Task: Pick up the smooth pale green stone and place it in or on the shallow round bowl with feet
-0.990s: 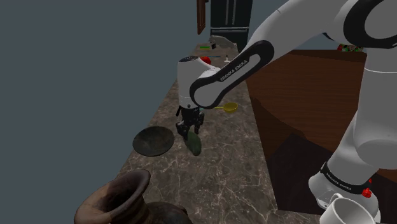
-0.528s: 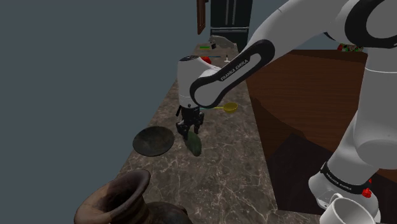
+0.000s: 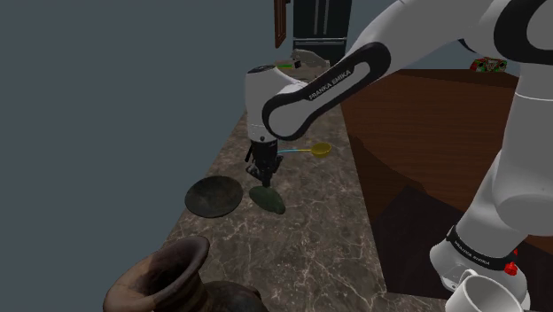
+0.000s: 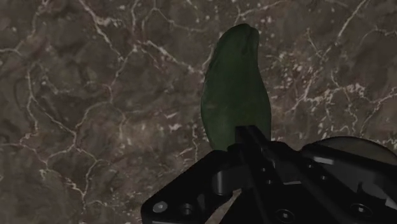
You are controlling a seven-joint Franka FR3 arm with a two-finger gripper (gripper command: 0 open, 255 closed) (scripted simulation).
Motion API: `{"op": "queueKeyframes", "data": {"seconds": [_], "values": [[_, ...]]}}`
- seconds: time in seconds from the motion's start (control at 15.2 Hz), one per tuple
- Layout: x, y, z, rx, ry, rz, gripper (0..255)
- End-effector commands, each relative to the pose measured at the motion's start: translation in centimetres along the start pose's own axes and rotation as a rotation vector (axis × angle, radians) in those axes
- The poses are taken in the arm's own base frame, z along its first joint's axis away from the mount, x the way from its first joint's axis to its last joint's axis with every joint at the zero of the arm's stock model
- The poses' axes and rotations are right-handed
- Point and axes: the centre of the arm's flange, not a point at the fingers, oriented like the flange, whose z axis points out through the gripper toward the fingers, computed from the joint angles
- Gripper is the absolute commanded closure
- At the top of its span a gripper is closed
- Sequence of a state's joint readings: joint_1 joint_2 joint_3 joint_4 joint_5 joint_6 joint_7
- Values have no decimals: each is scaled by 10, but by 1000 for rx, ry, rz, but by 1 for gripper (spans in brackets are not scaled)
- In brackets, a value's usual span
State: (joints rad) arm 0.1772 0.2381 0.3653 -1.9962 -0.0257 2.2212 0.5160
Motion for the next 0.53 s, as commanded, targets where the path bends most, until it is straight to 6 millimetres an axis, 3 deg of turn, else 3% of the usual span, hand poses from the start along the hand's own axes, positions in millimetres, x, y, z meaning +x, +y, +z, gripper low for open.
{"op": "queueKeyframes", "data": {"seconds": [0.0,0.07,0.26,0.46], "values": [[0,0,0,0,0,0,255],[0,0,0,0,0,0,0],[-49,-6,23,-29,120,-11,0],[-47,-5,39,-29,120,-11,0]]}}
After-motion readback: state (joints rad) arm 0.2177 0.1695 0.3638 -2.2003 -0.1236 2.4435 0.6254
